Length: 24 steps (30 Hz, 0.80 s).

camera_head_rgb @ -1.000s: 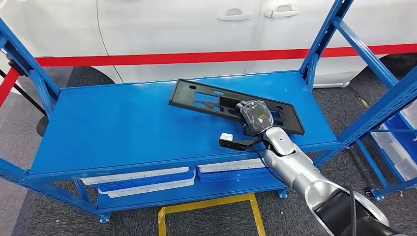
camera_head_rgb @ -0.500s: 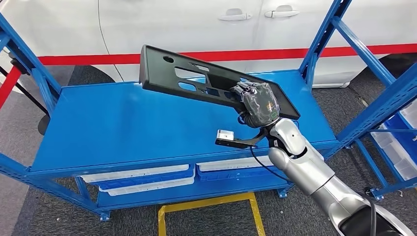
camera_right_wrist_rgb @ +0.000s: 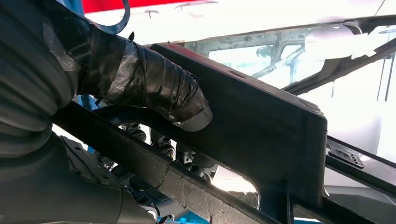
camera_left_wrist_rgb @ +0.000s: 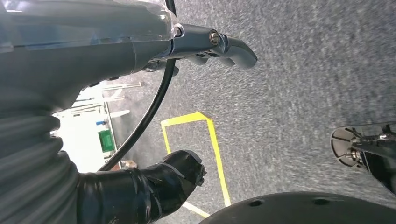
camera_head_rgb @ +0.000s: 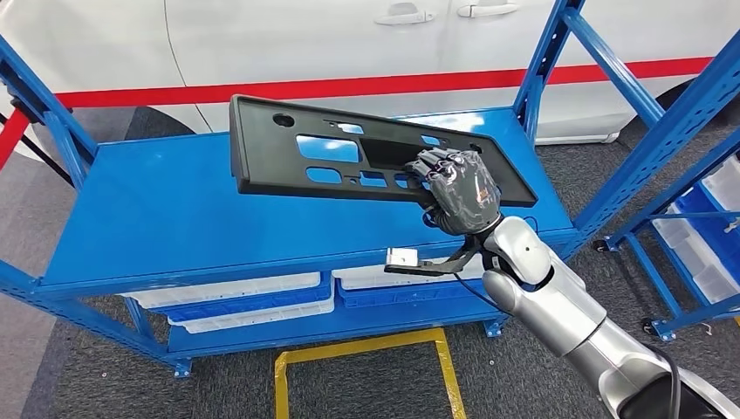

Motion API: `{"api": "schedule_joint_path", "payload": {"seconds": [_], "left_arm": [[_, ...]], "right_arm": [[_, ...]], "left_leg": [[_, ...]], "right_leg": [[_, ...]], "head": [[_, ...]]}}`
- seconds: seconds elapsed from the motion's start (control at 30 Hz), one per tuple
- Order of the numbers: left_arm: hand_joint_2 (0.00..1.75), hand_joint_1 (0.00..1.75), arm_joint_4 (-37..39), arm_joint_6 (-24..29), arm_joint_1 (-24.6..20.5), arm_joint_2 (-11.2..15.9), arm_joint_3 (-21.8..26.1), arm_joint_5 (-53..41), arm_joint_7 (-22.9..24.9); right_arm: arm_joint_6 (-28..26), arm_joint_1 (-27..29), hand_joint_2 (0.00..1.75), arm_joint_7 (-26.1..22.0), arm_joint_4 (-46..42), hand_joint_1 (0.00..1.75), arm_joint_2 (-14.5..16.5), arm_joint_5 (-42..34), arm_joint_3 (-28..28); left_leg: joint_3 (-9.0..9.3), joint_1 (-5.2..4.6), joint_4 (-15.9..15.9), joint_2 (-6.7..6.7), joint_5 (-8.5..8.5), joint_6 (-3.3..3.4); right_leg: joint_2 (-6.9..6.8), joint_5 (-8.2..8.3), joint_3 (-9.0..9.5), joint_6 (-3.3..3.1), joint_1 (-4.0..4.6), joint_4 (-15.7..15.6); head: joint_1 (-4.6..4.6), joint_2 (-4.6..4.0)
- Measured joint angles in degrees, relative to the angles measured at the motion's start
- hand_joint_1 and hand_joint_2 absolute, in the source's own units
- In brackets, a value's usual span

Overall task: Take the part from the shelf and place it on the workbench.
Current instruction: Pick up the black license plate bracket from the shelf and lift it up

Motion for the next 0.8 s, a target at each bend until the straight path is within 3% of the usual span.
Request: {"api": "schedule_joint_path", "payload": {"seconds": [0.07,0.1,0.17,0.2,0.27,0.33,0.37,0.43,0.47,0.5,0.57,0.6,0.67,0.7,0.73,0.8], "left_arm": [[1.75,0.00,-0.01,0.02,-0.07,0.07,0.00,0.00,-0.01],[1.75,0.00,-0.01,0.03,-0.11,0.10,0.00,0.00,-0.01],[1.75,0.00,0.01,0.02,-0.19,0.04,0.00,0.00,-0.01],[1.75,0.00,0.01,0.01,-0.29,-0.02,0.00,0.00,0.01],[1.75,0.00,0.03,-0.01,-0.35,-0.15,0.00,0.00,0.04],[1.75,0.00,0.03,-0.02,-0.29,-0.17,0.00,0.00,0.09],[1.75,0.00,0.03,-0.03,-0.26,-0.17,0.00,0.00,0.11],[1.75,0.00,0.03,-0.08,-0.27,-0.20,0.00,-0.01,0.14],[1.75,0.00,0.03,-0.11,-0.29,-0.23,0.00,-0.02,0.13],[1.75,0.00,0.03,-0.14,-0.31,-0.25,0.00,-0.04,0.13],[1.75,0.00,0.03,-0.16,-0.31,-0.27,0.00,-0.09,0.13],[1.75,0.00,0.03,-0.16,-0.29,-0.27,0.00,-0.10,0.14],[1.75,0.00,0.03,-0.16,-0.12,-0.27,0.01,-0.13,0.15],[1.75,0.00,0.03,-0.16,-0.05,-0.26,0.01,-0.16,0.17],[1.75,0.00,0.03,-0.16,0.01,-0.25,0.02,-0.20,0.19],[1.75,0.00,0.03,-0.16,0.03,-0.24,0.02,-0.27,0.22]], "right_arm": [[-0.02,-0.02,1.75,0.01,-0.32,1.75,-0.30,0.00,0.01],[-0.03,-0.02,1.75,0.01,-0.43,1.75,-0.39,0.00,0.02],[0.04,0.04,1.75,0.01,-0.59,1.75,-0.62,-0.02,0.04],[0.18,0.06,1.75,-0.01,-0.70,1.75,-0.80,-0.10,0.07],[0.68,0.08,1.75,-0.04,-0.91,1.75,-1.27,-0.54,0.23],[1.33,0.21,1.75,-0.04,-1.06,1.75,-1.58,-1.20,0.55],[1.64,0.30,1.75,-0.05,-1.14,1.75,-1.70,-1.52,0.72],[2.16,0.39,1.75,-0.11,-1.38,1.75,-1.86,-2.02,0.96],[2.41,0.37,1.75,-0.16,-1.58,1.75,-1.94,-2.35,1.04],[2.66,0.31,1.75,-0.29,-1.84,1.75,-2.02,-2.79,1.10],[3.22,0.27,1.75,-0.75,-2.54,1.75,-2.28,-4.06,1.24],[3.48,0.26,1.75,-1.06,-2.91,1.75,-2.41,-4.73,1.31],[3.90,0.35,1.75,-1.52,-3.67,1.75,-2.57,-5.67,1.51],[4.12,0.35,1.75,-1.64,-4.03,1.75,-2.60,-5.93,1.64],[4.34,0.35,1.75,-1.70,-4.39,1.75,-2.60,-6.09,1.78],[4.70,0.32,1.75,-1.73,-4.96,1.75,-2.60,-6.27,2.03]], "left_leg": [[3.68,-0.41,-6.19,-0.06,0.36,0.69],[4.14,-0.56,-7.40,-0.08,0.22,0.82],[3.77,-0.60,-8.28,0.04,1.54,1.02],[3.61,-0.45,-8.81,0.15,2.30,1.27],[2.77,-0.17,-9.52,0.47,3.88,1.86],[1.21,-0.22,-9.27,0.59,4.91,2.17],[0.31,-0.22,-8.96,0.62,5.34,2.12],[-1.60,-0.16,-8.06,0.64,6.08,1.88],[-2.56,-0.09,-7.45,0.64,6.36,1.68],[-3.48,-0.08,-6.79,0.62,6.58,1.44],[-4.72,-0.16,-5.72,0.54,7.02,0.83],[-5.04,-0.22,-5.51,0.50,7.38,0.47],[-5.41,-0.23,-5.47,0.40,7.98,-0.31],[-5.78,-0.16,-5.12,0.35,7.39,-0.69],[-6.29,-0.09,-4.06,0.31,5.77,-1.06],[-7.66,0.15,0.94,0.29,0.16,-1.74]], "right_leg": [[-0.03,0.87,-0.27,0.46,0.01,-0.23],[-0.05,1.37,-0.29,0.80,-0.09,-0.48],[-0.02,2.10,-0.34,1.54,-0.26,-0.99],[0.02,1.43,-0.59,1.85,-0.25,-0.71],[0.10,-3.00,-1.73,2.30,-0.29,2.93],[0.09,-7.98,-3.18,2.67,-0.40,9.64],[0.08,-8.80,-3.42,2.89,-0.50,12.36],[0.07,-6.81,-1.69,3.29,-0.81,13.08],[0.06,-5.20,0.46,3.45,-1.02,10.83],[0.06,-4.66,3.02,3.55,-1.13,7.44],[0.15,-5.47,6.88,3.19,-0.96,1.39],[0.18,-6.17,7.50,2.83,-0.73,-0.01],[0.05,-5.61,6.94,1.79,-0.63,-0.40],[-0.05,-5.07,6.49,1.23,-0.70,-0.50],[-0.18,-4.45,5.93,0.63,-0.84,-0.64],[-0.34,-3.16,4.58,-0.08,-0.93,-0.74]], "head": [[0.02,-0.01],[0.02,-0.01],[0.01,-0.01],[0.03,0.00],[0.04,0.00],[0.03,-0.01],[0.04,-0.01],[0.04,-0.01],[0.04,0.00],[0.04,0.00],[0.02,0.00],[0.01,0.01],[0.02,0.00],[0.02,0.00],[0.02,0.00],[0.00,-0.01]]}}
